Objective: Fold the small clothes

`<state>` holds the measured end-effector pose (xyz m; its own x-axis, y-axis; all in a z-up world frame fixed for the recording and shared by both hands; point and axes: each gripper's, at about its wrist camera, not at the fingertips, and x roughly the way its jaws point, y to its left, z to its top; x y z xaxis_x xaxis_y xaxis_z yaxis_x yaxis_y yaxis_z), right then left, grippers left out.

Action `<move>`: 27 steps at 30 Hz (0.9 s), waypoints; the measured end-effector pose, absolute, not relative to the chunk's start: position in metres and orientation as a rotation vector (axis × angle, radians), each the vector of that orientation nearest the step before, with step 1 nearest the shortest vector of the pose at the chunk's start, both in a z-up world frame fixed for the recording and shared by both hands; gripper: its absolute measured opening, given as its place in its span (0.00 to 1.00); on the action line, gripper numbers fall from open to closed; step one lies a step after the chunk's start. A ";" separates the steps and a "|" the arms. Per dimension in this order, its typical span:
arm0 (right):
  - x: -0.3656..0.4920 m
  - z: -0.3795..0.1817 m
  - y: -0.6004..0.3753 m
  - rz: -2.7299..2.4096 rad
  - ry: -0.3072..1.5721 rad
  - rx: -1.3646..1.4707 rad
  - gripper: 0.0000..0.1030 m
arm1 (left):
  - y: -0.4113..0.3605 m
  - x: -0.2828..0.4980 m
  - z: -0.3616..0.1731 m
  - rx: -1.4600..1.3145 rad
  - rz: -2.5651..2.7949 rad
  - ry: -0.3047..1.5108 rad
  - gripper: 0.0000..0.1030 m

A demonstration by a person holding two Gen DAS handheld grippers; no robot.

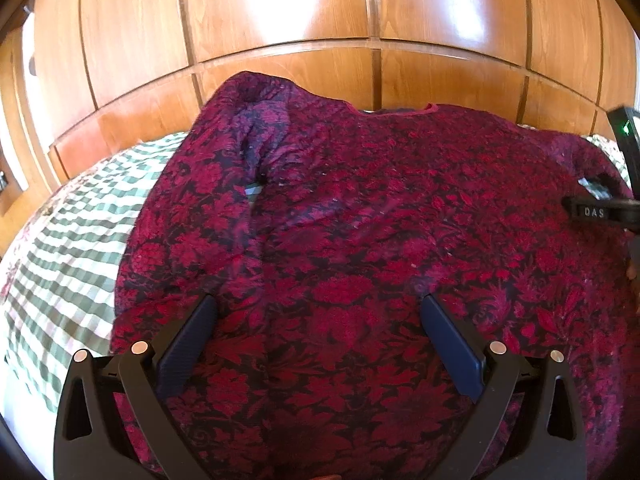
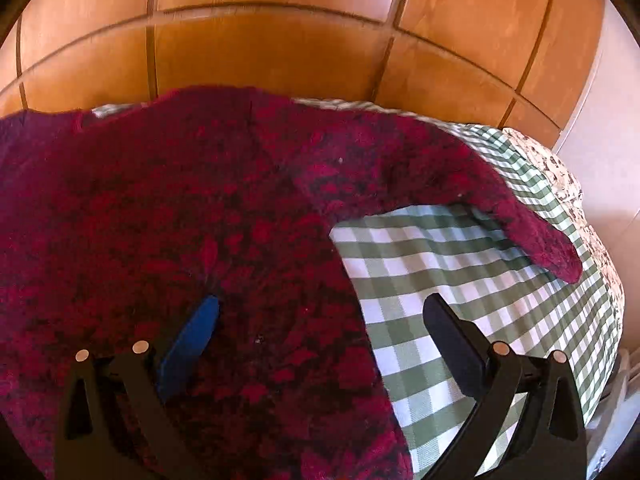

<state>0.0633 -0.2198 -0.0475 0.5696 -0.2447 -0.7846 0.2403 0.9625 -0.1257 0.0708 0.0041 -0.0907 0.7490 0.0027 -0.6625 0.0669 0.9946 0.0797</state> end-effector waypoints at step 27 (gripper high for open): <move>0.060 -0.049 -0.247 -0.209 0.942 0.196 0.98 | 0.263 0.221 -0.050 0.037 0.455 0.825 0.97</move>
<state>0.0597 -0.2468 -0.0485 0.5713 -0.0916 -0.8156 0.2617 0.9622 0.0752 0.2209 0.2626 -0.0498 0.5878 0.4052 -0.7002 -0.3765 0.9031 0.2065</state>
